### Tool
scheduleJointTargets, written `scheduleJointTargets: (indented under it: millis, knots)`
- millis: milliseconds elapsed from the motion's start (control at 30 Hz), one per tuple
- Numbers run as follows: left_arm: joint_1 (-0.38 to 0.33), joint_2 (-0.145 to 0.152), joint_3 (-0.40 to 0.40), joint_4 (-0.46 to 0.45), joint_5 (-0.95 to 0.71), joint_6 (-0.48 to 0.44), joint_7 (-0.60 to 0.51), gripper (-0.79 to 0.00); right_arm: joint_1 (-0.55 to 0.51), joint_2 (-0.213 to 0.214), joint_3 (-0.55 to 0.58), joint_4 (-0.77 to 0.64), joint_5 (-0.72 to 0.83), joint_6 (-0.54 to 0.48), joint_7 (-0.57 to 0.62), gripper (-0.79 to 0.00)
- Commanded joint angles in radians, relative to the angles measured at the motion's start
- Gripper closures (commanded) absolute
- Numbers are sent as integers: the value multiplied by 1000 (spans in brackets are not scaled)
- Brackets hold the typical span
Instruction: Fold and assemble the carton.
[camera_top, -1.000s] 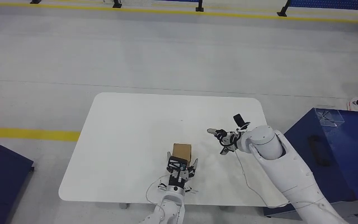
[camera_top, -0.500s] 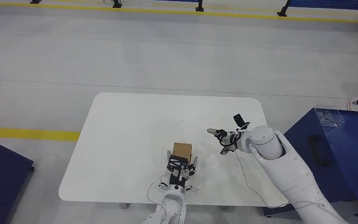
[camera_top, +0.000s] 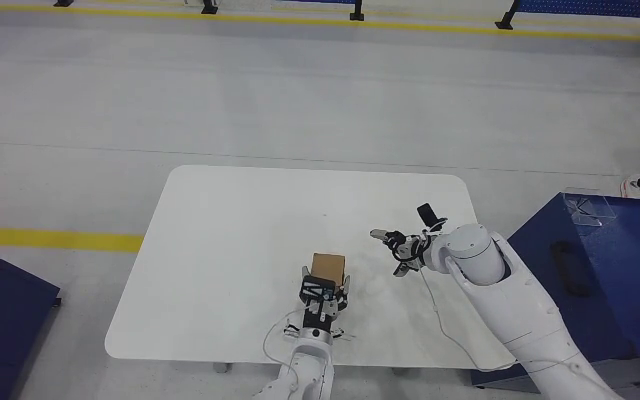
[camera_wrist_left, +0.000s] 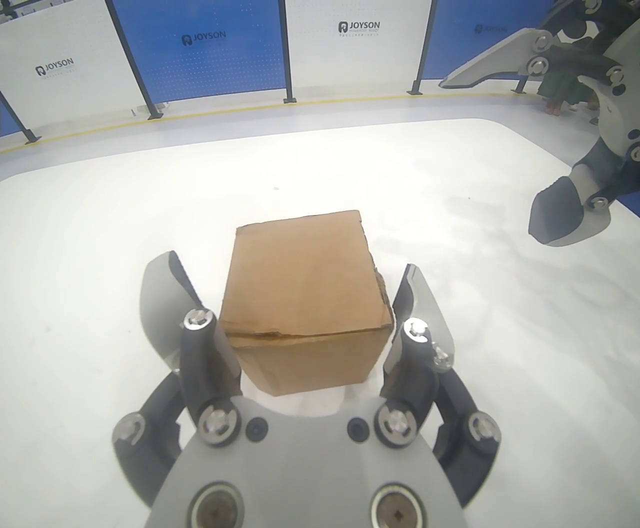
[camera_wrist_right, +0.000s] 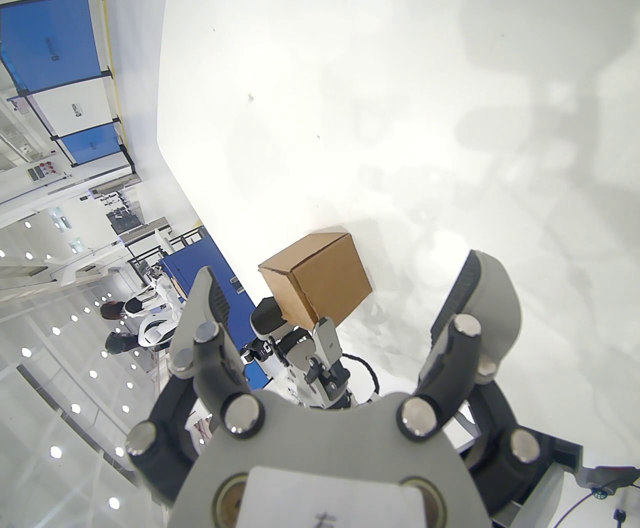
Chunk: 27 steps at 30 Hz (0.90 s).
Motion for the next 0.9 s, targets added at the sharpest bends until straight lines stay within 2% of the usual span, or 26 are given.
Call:
scheduleJointTargets:
  millis: [0, 167, 233, 300, 333, 533, 667, 733, 767, 800, 867]
  knots:
    - [0, -2, -4, 3, 1, -2, -1, -668, 0, 0, 0, 0, 0, 0, 0, -785]
    - [-1, -8, -11, 9, 9, -6, -5, -603, 0, 0, 0, 0, 0, 0, 0, -785]
    - [-1, -10, -14, 10, 13, -8, -7, -468, 0, 0, 0, 0, 0, 0, 0, -785]
    - [-1, -12, -17, 12, 18, -9, -8, -437, 0, 0, 0, 0, 0, 0, 0, -785]
    - [-1, -13, -19, 14, 23, -8, -10, -391, 0, 0, 0, 0, 0, 0, 0, -785]
    - [-2, -18, -30, 12, 35, -23, -13, -354, 0, 0, 0, 0, 0, 0, 0, -785]
    - [11, -10, -67, -39, 21, -80, 24, -332, 0, 0, 0, 0, 0, 0, 0, -785]
    - [38, -4, -105, -117, -77, -207, 57, -329, 0, 0, 0, 0, 0, 0, 0, -785]
    - [50, 4, -134, -143, -103, -262, 80, -305, 0, 0, 0, 0, 0, 0, 0, -785]
    - [63, 11, -161, -171, -136, -329, 99, -246, 0, 0, 0, 0, 0, 0, 0, -785]
    - [95, 23, -222, -223, -260, -489, 120, -209, 0, 0, 0, 0, 0, 0, 0, -785]
